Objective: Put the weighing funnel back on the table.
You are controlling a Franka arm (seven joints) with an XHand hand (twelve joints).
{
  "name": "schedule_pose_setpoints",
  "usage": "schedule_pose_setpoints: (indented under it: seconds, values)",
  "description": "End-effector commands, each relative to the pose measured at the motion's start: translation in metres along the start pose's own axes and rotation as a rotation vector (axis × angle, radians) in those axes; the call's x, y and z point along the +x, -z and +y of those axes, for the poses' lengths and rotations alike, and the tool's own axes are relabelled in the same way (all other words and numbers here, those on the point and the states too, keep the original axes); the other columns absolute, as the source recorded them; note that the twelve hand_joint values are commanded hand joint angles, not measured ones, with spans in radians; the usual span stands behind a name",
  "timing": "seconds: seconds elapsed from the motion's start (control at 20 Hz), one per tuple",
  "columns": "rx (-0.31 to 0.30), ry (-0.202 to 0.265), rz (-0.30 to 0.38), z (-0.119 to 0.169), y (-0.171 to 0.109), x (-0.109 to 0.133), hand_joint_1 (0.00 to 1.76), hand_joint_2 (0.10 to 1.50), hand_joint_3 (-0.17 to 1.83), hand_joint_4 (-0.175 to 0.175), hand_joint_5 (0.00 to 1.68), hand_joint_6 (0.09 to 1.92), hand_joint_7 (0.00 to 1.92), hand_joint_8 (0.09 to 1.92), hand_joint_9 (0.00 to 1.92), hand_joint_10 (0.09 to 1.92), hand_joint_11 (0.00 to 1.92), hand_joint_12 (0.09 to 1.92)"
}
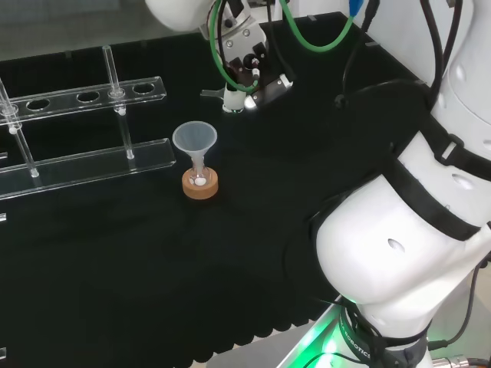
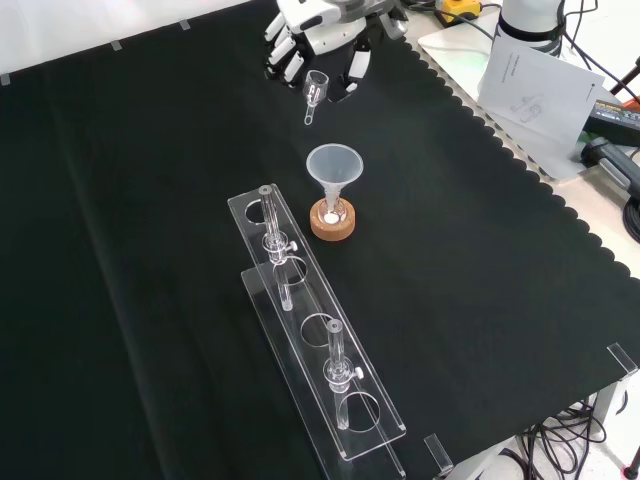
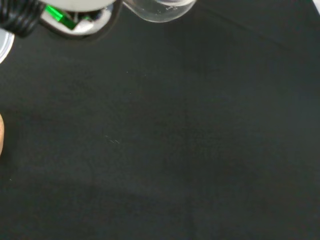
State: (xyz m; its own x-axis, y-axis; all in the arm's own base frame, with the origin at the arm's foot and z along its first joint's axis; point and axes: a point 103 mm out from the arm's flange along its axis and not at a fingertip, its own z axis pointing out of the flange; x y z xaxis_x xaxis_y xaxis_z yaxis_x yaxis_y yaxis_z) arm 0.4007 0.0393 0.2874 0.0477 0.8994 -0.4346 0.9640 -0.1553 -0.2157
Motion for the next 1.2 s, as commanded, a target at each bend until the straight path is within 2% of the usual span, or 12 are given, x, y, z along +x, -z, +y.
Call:
schedule_pose_setpoints:
  seconds: [0.05, 0.5, 0.7, 1.2]
  values:
    - [-0.006, 0.021, 0.071, 0.007, -0.007, -0.010, 1.09, 0.72, 0.63, 0.175, 1.15, 0.88, 0.56, 0.66, 0.89, 0.39, 0.66, 1.14]
    - [-0.026, 0.047, 0.130, 0.031, -0.010, -0.025, 1.09, 0.73, 0.63, 0.175, 1.14, 0.89, 0.56, 0.67, 0.89, 0.39, 0.66, 1.14]
    - [-0.027, 0.054, 0.129, 0.051, -0.011, -0.031, 1.09, 0.73, 0.63, 0.175, 1.14, 0.89, 0.55, 0.67, 0.89, 0.39, 0.66, 1.14]
    - [0.010, 0.086, 0.128, 0.103, -0.024, -0.021, 1.08, 0.73, 0.63, 0.175, 1.14, 0.89, 0.55, 0.67, 0.89, 0.39, 0.66, 1.14]
